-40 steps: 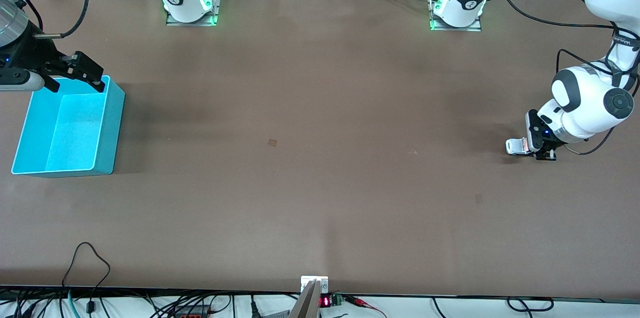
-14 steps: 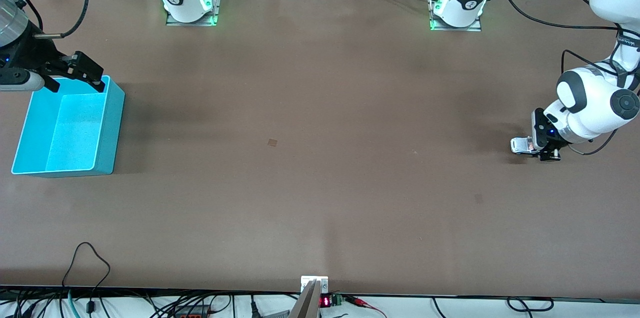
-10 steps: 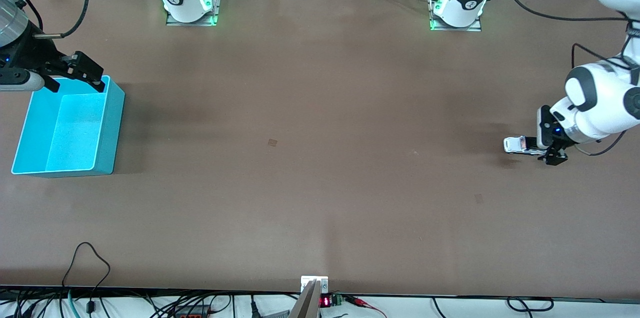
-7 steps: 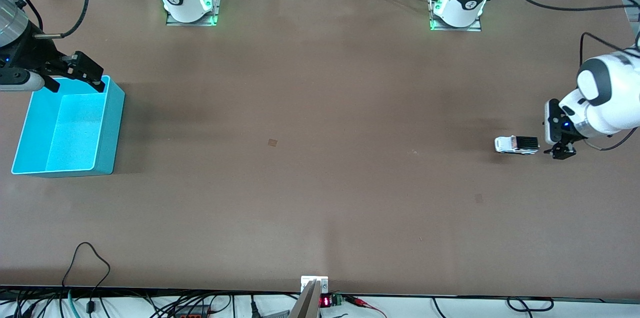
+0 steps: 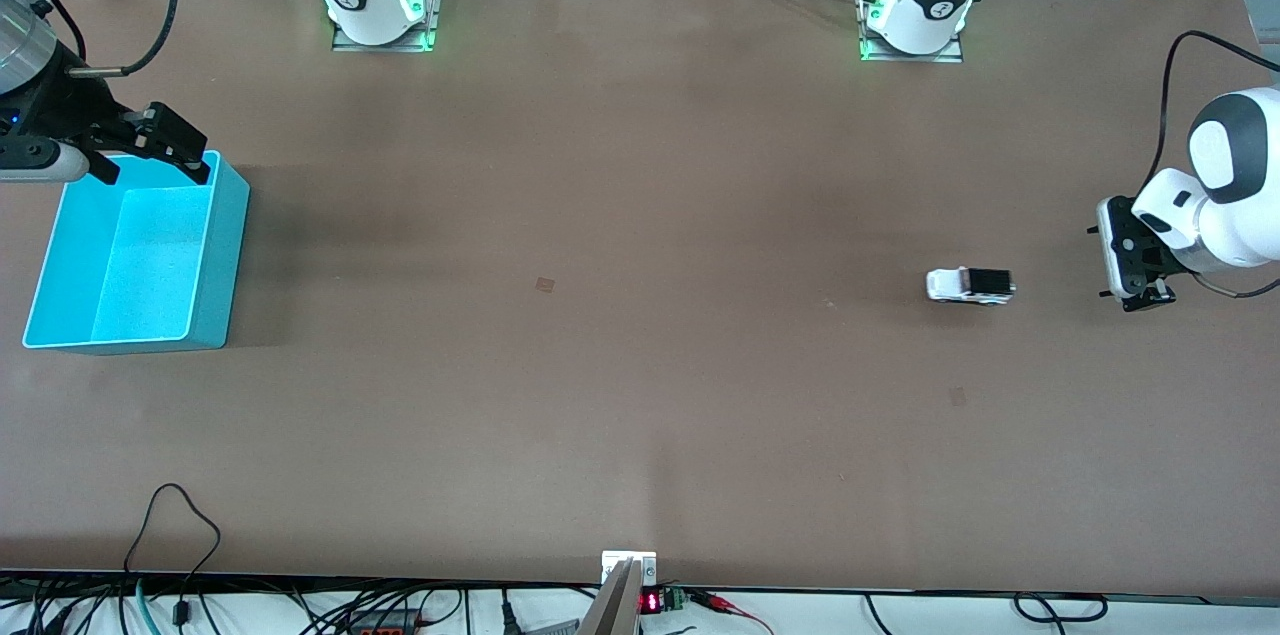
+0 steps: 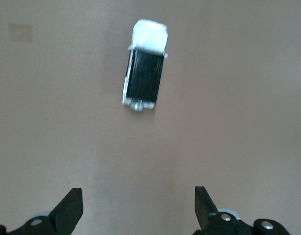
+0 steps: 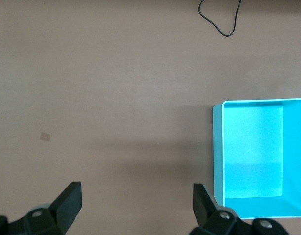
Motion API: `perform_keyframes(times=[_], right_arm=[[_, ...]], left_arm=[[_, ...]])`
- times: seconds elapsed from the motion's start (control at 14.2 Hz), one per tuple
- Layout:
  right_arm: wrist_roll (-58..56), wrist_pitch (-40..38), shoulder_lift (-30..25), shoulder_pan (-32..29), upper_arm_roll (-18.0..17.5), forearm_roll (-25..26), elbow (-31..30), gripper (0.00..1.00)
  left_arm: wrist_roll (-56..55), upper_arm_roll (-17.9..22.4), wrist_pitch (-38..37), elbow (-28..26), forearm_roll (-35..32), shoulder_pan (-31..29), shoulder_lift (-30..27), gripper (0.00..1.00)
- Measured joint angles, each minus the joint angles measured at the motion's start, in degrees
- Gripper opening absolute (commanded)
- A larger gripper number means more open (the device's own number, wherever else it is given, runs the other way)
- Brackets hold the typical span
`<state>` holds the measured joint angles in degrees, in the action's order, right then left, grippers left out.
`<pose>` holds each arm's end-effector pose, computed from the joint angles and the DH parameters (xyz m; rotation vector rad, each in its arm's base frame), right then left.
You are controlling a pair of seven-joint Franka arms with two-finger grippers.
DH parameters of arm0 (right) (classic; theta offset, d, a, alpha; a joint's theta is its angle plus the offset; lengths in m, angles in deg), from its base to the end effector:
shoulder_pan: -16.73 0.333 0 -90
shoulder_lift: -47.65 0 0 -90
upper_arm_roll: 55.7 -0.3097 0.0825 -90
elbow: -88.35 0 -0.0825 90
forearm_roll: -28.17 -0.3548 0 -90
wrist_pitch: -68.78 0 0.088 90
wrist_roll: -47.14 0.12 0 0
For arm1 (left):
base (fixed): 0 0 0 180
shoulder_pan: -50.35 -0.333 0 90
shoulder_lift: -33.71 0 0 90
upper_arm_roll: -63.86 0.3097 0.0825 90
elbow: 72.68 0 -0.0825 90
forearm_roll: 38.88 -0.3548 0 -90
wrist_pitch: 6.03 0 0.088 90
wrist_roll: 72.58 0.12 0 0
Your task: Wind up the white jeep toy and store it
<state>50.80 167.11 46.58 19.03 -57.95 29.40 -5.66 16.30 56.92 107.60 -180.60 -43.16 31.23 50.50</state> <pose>0.5326 0.0403 0.5972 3.1226 0.0276 0.1491 0.5558 0.1288 0.3379 2.3245 -1.9056 -0.2177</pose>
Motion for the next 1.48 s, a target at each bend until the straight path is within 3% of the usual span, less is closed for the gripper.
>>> perform_keyframes(times=[0.42,0.92,1.48], right_arm=[[0.0,0.0,0.0,0.0,0.0,0.0,0.0,1.0],[0.0,0.0,0.0,0.0,0.0,0.0,0.0,1.0],[0.0,-0.01,0.0,0.0,0.0,0.0,0.0,1.0]], left_arm=[[-16.75,-0.77,-8.64,4.68,-0.01,3.12,0.01,1.0],[-43.19,-5.08,-22.93,13.66,-0.02,3.42,-0.03,1.0],[-75.49,-4.93,-23.87,15.59,-0.01,11.31,-6.53,1.0]])
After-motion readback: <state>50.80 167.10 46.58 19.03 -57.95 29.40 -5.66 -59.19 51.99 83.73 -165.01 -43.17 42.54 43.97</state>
